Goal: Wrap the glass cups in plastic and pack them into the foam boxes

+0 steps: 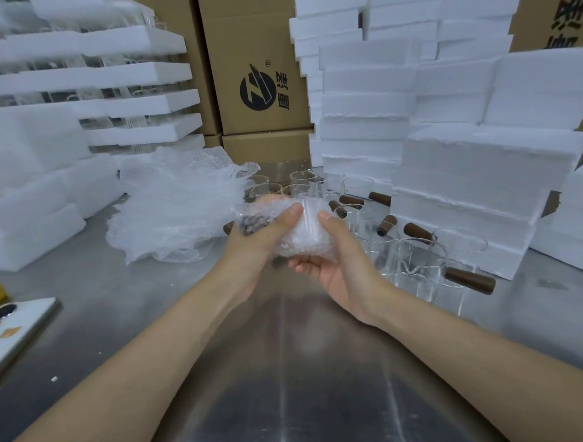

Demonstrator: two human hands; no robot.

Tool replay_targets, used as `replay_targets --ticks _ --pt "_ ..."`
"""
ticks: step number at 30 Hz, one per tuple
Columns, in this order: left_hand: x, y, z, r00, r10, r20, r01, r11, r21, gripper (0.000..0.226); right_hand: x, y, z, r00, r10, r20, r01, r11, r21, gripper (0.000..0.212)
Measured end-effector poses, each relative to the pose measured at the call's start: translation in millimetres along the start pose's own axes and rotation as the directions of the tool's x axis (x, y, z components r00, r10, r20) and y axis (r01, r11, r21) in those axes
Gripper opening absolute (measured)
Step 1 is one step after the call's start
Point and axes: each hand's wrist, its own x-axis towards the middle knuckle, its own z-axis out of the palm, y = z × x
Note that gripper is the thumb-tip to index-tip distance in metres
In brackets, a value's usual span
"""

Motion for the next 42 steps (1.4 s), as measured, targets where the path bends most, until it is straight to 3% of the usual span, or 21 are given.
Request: replay_targets --ticks 5,9,12,13,14,15,16,17,18,19,22,25,29,31,32,35,37,39,42 --pt "-3.4 3.6 -5.5 0.994 0.061 0.093 -0.08 0.972 0.222 0.029 -2.7 3.7 0.2 0.999 0.006 0.035 -0.006 1.0 -0.002 0.047" --pt "-1.6 6.2 2.2 0.998 0.06 0.023 -0.062 0.996 0.067 0.072 -0.1 0.9 0.7 0.998 -0.07 -0.007 0.07 0.995 0.064 0.046" --pt "0.7 10.1 5.9 0.977 0.056 -0.203 -0.085 0.987 -0.136 0.044 2.4 2.9 -0.1 0.994 -0.102 -0.047 0.105 0.992 0.073 0.042" --pt "-0.5 13.3 3.7 0.961 0.102 -0.258 -0.128 0.988 -0.089 0.034 3.0 3.6 -1.0 0.992 -0.108 -0.062 0.112 0.992 0.065 0.04" --pt "-2.4 15.6 -1.5 0.939 0.228 -0.258 -0.208 0.973 0.102 0.032 3.6 4.0 -1.9 0.991 -0.113 -0.075 0.117 0.992 0.05 0.039" --pt "-4.0 17.7 -8.6 0.903 0.407 -0.14 -0.323 0.856 0.403 0.039 4.1 4.1 -3.0 0.989 -0.119 -0.084 0.122 0.992 0.031 0.039" --pt "-3.4 18.4 -16.5 0.853 0.511 0.104 -0.437 0.592 0.677 0.049 4.6 3.8 -3.8 0.988 -0.124 -0.09 0.126 0.992 0.018 0.039" --pt "-2.2 19.1 -21.3 0.816 0.477 0.326 -0.497 0.291 0.817 0.06 4.9 3.5 -4.4 0.988 -0.127 -0.092 0.129 0.992 0.014 0.04" --pt "-0.4 19.6 -23.8 0.817 0.383 0.431 -0.49 0.068 0.869 0.068 5.2 3.2 -4.5 0.987 -0.128 -0.092 0.13 0.991 0.013 0.039" --pt "1.0 20.6 -22.6 0.848 0.304 0.435 -0.44 -0.055 0.896 0.072 5.3 3.5 -4.4 0.988 -0.129 -0.089 0.13 0.992 0.005 0.039" --pt "4.1 17.2 -15.4 0.932 0.235 0.274 -0.25 -0.128 0.96 0.06 4.8 6.9 -3.2 0.989 -0.124 -0.078 0.114 0.987 -0.118 0.039" --pt "3.1 20.4 -16.6 0.962 0.221 0.161 -0.111 -0.222 0.969 0.022 4.9 12.9 -3.7 0.992 -0.122 -0.04 0.105 0.949 -0.299 0.048" --pt "2.0 18.7 -13.9 0.971 0.205 0.12 -0.052 -0.31 0.949 0.025 5.7 16.4 -5.9 0.995 -0.104 -0.009 0.093 0.926 -0.365 0.057" --pt "0.1 17.0 -12.3 0.963 0.222 0.153 -0.086 -0.284 0.955 0.028 6.9 16.6 -6.5 0.994 -0.112 -0.02 0.096 0.919 -0.383 0.062" --pt "0.1 16.2 -13.2 0.96 0.218 0.178 -0.129 -0.222 0.967 0.034 7.6 16.3 -6.4 0.992 -0.121 -0.029 0.102 0.921 -0.375 0.063" --pt "1.4 11.9 -20.2 0.942 0.15 0.299 -0.313 0.079 0.946 0.057 7.4 14.1 -6.5 0.987 -0.153 -0.05 0.125 0.923 -0.363 0.061" --pt "1.5 12.1 -25.2 0.925 0.071 0.373 -0.38 0.205 0.902 0.078 6.8 12.8 -7.8 0.986 -0.155 -0.067 0.12 0.923 -0.366 0.063" --pt "-1.0 14.0 -25.4 0.921 -0.012 0.39 -0.362 0.342 0.867 0.09 5.7 11.5 -9.0 0.987 -0.13 -0.099 0.095 0.949 -0.302 0.069" --pt "-1.7 16.3 -17.1 0.94 0.031 0.341 -0.318 0.445 0.837 0.078 4.6 8.4 -9.3 0.984 -0.135 -0.121 0.095 0.952 -0.29 0.067"
